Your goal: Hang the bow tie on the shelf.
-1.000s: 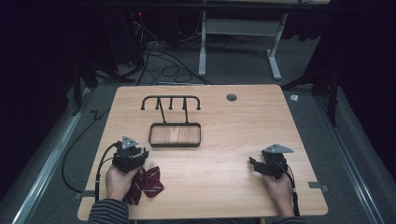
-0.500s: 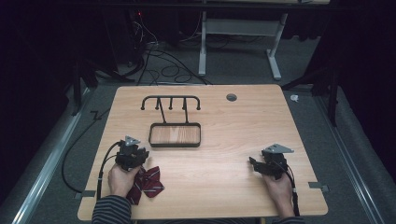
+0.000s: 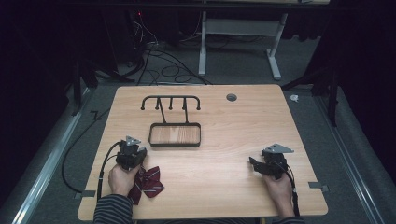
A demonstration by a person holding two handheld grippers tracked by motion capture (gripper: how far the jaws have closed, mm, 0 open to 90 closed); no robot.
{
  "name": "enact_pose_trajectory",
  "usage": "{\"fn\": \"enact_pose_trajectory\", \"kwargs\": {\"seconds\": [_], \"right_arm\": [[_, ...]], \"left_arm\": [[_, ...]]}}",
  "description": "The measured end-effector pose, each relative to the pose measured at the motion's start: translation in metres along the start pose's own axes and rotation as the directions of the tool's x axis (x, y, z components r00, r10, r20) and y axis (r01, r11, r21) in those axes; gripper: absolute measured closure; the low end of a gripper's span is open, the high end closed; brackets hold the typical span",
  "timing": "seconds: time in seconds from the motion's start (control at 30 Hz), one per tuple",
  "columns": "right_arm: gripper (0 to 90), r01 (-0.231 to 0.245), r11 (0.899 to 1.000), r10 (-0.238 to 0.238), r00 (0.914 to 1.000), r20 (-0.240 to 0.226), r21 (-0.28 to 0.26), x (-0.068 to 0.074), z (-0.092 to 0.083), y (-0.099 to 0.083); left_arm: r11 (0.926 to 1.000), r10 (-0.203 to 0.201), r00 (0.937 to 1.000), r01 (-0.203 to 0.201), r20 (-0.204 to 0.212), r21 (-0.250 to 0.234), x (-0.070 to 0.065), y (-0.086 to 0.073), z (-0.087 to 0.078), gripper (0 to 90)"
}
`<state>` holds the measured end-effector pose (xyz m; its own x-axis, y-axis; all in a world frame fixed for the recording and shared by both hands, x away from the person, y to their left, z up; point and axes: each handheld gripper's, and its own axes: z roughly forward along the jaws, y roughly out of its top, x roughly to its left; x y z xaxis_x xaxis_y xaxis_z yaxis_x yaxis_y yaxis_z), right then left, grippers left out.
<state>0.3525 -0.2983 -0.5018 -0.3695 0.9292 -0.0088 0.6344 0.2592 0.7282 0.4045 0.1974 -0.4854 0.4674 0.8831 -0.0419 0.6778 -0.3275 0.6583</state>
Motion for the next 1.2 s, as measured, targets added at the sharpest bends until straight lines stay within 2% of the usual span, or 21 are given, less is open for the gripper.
{"fn": "enact_pose_trajectory", "kwargs": {"seconds": [0.17,0.23,0.5,0.57,0.7,0.73,0.9,0.93,0.97,1.0,1.2], "right_arm": [[38.3,0.001,1.0,-0.001,1.0,0.0,-0.001,0.0,0.0,0.0],[38.3,-0.002,1.0,0.002,1.0,0.0,0.0,0.0,0.0,0.0],[38.3,-0.001,1.0,0.001,1.0,0.0,0.001,0.0,0.0,0.0],[38.2,0.0,1.0,0.0,1.0,0.0,0.001,0.0,0.0,0.0],[38.2,0.0,1.0,0.0,1.0,-0.001,0.001,0.0,0.0,0.0],[38.2,0.0,1.0,0.0,1.0,0.0,0.001,0.0,0.0,0.0],[38.2,0.0,1.0,0.0,1.0,0.0,0.001,0.0,0.0,0.0],[38.1,0.001,1.0,-0.001,1.0,0.0,0.001,0.0,0.0,0.0],[38.1,0.001,1.0,-0.001,1.0,0.0,0.001,0.0,0.0,0.0],[38.1,0.002,1.0,-0.002,1.0,0.0,0.001,0.0,0.0,0.0],[38.1,-0.001,1.0,0.001,1.0,-0.002,0.0,0.0,0.0,0.0]], "left_arm": [[0.9991,0.005,1.0,-0.004,0.007,-0.042,-0.001,0.001,-0.011,90.0],[0.9968,-0.012,0.9997,0.013,0.023,-0.079,-0.001,0.001,-0.019,90.0],[0.9894,-0.029,0.9985,0.035,0.046,-0.141,-0.001,0.001,-0.038,90.0],[0.9871,-0.003,0.9997,0.006,0.025,-0.16,-0.004,0.001,-0.046,90.0],[0.9839,0.019,0.9996,-0.014,0.023,-0.178,-0.009,0.005,-0.054,90.0],[0.9801,0.021,0.9994,-0.015,0.029,-0.198,-0.011,0.008,-0.059,90.0],[0.9729,0.035,0.9988,-0.026,0.034,-0.23,-0.014,0.013,-0.068,90.0],[0.9706,0.054,0.9984,-0.049,0.016,-0.236,-0.017,0.015,-0.072,90.0],[0.9706,0.054,0.9984,-0.049,0.016,-0.236,-0.017,0.015,-0.072,90.0],[0.9674,0.064,0.9979,-0.06,0.01,-0.246,-0.019,0.017,-0.075,90.0],[0.9627,0.065,0.9977,-0.058,0.018,-0.264,-0.021,0.022,-0.083,90.0]]}}
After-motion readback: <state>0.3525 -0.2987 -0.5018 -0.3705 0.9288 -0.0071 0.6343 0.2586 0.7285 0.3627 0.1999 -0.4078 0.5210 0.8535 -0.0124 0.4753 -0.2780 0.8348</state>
